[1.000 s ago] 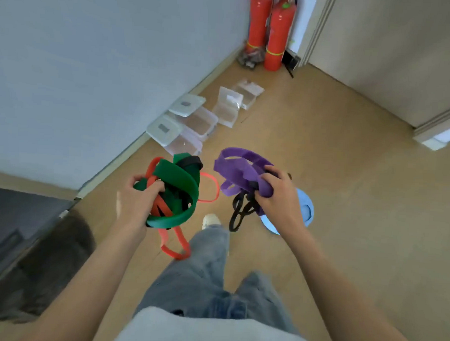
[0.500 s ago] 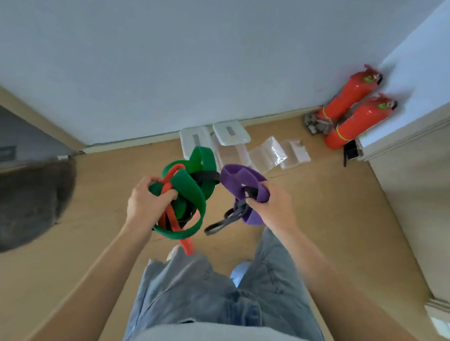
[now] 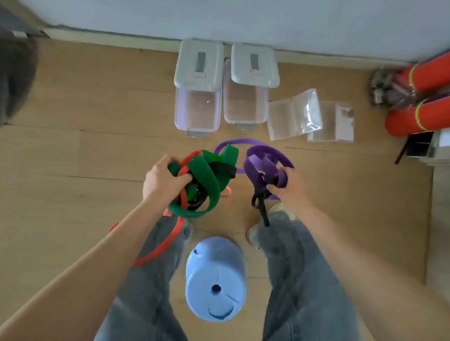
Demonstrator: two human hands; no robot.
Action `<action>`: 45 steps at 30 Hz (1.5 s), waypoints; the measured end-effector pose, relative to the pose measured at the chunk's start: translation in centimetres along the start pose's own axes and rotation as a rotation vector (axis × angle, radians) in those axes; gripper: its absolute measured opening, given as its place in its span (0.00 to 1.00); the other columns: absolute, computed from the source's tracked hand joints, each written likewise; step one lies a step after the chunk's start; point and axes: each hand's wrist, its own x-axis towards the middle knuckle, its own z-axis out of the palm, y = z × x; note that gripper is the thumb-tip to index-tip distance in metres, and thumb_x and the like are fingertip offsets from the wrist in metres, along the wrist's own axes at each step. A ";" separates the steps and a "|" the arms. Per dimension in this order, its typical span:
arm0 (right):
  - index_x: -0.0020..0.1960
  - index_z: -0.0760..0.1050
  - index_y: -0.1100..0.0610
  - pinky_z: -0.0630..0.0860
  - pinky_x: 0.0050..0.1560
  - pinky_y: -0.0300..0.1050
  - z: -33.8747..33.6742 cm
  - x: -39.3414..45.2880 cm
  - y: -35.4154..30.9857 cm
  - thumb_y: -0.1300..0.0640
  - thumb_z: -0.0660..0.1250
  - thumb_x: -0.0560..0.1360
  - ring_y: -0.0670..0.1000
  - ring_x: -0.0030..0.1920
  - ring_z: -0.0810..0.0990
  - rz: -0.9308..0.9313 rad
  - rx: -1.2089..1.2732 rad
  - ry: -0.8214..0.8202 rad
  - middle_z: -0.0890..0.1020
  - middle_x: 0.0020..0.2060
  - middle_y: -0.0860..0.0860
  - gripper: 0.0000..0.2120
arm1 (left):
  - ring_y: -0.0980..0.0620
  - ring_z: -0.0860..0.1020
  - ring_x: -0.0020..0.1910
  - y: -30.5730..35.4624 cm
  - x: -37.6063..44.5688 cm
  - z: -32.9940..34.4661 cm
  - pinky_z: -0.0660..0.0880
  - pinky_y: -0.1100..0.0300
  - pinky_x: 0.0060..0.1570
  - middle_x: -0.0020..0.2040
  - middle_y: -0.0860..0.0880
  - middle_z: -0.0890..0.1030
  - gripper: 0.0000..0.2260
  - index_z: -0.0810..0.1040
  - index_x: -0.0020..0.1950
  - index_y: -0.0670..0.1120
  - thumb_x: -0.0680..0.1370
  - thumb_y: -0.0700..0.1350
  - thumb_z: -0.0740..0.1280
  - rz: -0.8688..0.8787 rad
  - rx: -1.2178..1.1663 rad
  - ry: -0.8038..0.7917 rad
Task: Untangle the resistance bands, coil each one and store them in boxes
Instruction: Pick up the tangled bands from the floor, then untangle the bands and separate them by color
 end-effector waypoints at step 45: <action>0.69 0.65 0.46 0.63 0.68 0.44 5.5 4.1 0.1 0.47 0.69 0.72 0.46 0.69 0.66 -0.624 -0.192 -0.165 0.69 0.69 0.46 0.27 | 0.47 0.82 0.43 -2.0 4.0 3.0 0.80 0.60 0.42 0.47 0.45 0.84 0.10 0.80 0.51 0.51 0.74 0.38 0.67 0.826 -0.095 -0.524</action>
